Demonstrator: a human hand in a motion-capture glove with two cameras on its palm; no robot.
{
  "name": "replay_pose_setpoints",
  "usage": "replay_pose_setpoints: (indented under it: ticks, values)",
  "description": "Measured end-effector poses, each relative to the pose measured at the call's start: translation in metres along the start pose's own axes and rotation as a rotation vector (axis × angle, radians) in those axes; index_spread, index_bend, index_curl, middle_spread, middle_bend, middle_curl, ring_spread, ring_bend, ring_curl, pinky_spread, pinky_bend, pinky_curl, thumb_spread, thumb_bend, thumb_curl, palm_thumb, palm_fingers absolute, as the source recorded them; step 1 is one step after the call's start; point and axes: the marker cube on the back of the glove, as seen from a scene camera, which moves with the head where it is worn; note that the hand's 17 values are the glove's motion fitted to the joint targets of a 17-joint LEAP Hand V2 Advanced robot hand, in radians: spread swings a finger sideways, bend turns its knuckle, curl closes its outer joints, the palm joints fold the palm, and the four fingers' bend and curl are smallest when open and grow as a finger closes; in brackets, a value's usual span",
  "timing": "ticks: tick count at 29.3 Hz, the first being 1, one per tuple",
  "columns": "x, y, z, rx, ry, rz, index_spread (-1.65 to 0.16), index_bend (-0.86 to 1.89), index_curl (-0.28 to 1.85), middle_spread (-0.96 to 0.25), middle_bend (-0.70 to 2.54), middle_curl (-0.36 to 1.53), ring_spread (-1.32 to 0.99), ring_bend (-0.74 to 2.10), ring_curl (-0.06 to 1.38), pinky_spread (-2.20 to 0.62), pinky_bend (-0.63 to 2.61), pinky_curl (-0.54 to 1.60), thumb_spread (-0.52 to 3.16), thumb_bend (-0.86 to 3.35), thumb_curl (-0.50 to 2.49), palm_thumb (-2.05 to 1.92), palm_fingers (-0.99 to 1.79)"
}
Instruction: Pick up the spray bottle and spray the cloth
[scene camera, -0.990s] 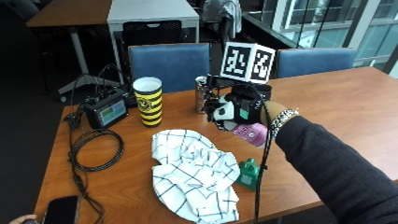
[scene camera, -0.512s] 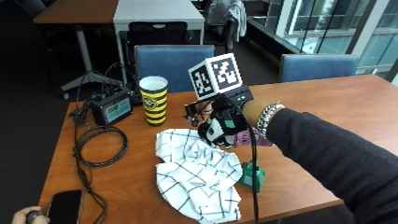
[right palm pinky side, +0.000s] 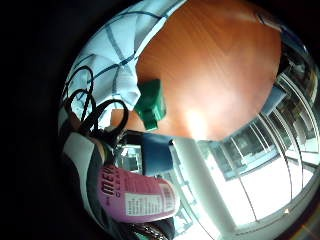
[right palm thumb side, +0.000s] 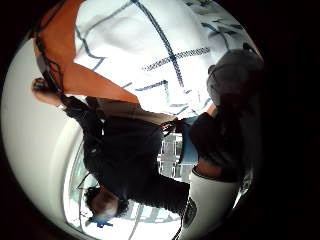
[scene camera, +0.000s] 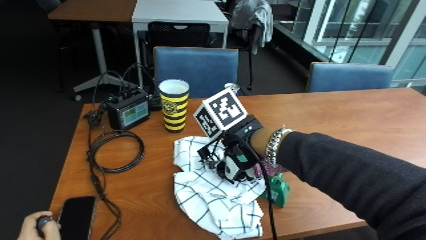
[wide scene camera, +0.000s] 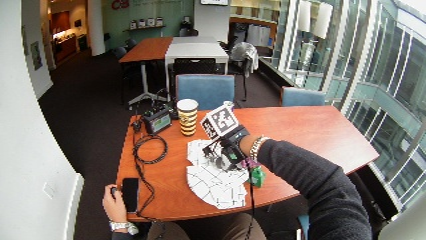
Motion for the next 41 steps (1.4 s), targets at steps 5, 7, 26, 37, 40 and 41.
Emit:
replay_pose_setpoints:
  ticks: [5,7,26,37,40,41]
  values:
    - [-0.001,-0.006,0.004,-0.013,-0.019,-0.013,-0.29,0.29,0.66,-0.20,0.44,0.55,-0.18,0.67,0.47,-0.28,0.51,0.39,0.65,-0.02,0.77,0.86,1.36]
    - [0.000,-0.006,0.001,0.000,-0.027,-0.019,-0.29,0.30,0.66,-0.20,0.45,0.55,-0.18,0.65,0.47,-0.28,0.52,0.39,0.65,-0.02,0.77,0.87,1.35]
    - [-0.044,0.026,-0.064,0.450,-0.354,-0.418,-0.29,0.29,0.68,-0.19,0.47,0.56,-0.16,0.62,0.46,-0.28,0.54,0.40,0.65,-0.02,0.81,0.86,1.34]
    - [-0.093,0.014,-0.102,0.760,-0.748,-0.727,-0.28,0.23,0.68,-0.19,0.47,0.56,-0.13,0.62,0.47,-0.26,0.55,0.41,0.71,-0.02,0.82,0.88,1.30]
    - [-0.112,0.005,-0.110,0.807,-0.823,-0.784,-0.29,0.21,0.68,-0.19,0.47,0.56,-0.13,0.62,0.47,-0.25,0.53,0.40,0.74,-0.02,0.82,0.87,1.28]
    - [-0.117,0.002,-0.112,0.820,-0.845,-0.801,-0.28,0.20,0.68,-0.19,0.47,0.56,-0.12,0.62,0.46,-0.25,0.53,0.40,0.75,-0.01,0.82,0.88,1.28]
